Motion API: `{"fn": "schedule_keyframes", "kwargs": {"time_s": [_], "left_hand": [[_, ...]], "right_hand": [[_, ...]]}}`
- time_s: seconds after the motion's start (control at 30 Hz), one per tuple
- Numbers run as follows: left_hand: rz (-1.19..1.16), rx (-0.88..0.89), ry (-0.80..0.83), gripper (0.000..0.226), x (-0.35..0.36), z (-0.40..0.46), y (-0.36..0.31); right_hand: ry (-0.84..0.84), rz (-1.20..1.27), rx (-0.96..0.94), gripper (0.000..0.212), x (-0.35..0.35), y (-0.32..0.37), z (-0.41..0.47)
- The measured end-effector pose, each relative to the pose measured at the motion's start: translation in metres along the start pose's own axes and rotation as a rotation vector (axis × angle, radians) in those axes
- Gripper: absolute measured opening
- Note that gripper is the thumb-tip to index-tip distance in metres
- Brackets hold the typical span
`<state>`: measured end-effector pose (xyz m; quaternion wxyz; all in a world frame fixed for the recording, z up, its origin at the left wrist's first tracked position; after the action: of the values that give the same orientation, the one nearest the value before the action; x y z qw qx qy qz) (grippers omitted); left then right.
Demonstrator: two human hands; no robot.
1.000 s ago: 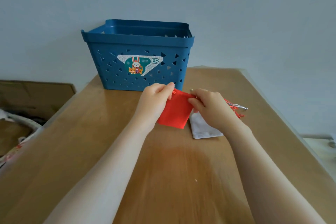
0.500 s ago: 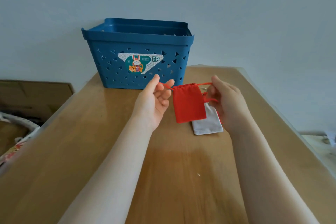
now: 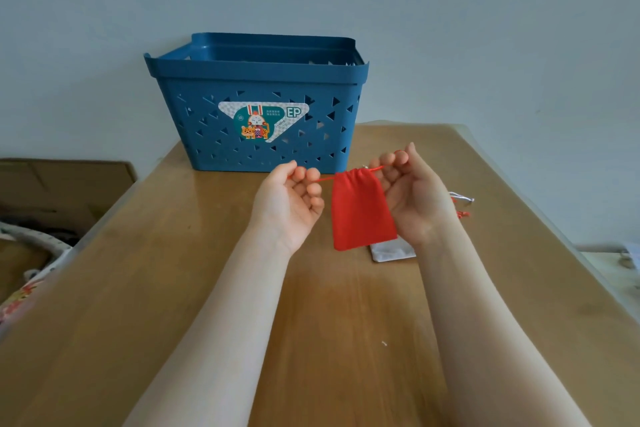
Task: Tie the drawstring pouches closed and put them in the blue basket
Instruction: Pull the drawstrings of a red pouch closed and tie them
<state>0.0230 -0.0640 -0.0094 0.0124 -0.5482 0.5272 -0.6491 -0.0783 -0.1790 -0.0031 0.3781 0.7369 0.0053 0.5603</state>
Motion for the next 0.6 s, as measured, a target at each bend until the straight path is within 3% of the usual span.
{"fn": "schedule_keyframes", "kwargs": {"time_s": [0.1,0.23,0.33,0.47,0.6], "left_hand": [[0.007,0.047,-0.026,0.034,-0.007,0.003,-0.008],[-0.149,0.134,-0.139,0.036,-0.029,0.009,-0.028],[-0.093,0.158,-0.133,0.032,-0.030,0.011,-0.030],[0.220,0.109,0.020,0.027,0.000,-0.001,-0.009],[0.743,0.128,0.290,0.025,0.029,-0.020,0.012]], "right_hand": [[-0.042,0.111,-0.023,0.044,-0.013,0.013,0.003],[-0.070,0.301,-0.160,0.051,-0.031,0.043,-0.001],[-0.109,0.198,-0.168,0.043,-0.028,0.045,-0.001],[-0.171,-0.058,-0.110,0.037,-0.010,0.016,0.006],[-0.257,-0.139,-0.104,0.034,-0.006,-0.005,0.009]]}}
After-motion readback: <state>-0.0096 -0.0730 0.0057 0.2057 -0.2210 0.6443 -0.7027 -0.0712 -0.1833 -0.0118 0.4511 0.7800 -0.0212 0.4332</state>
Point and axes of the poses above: each hand's wrist, its own z-axis towards the middle knuckle, its own x-axis out of the palm, y = z × x, the point moved 3 cm from there along z, towards the middle knuckle, and after that the axes turned 7 degrees about x, right-handed, at the moved point
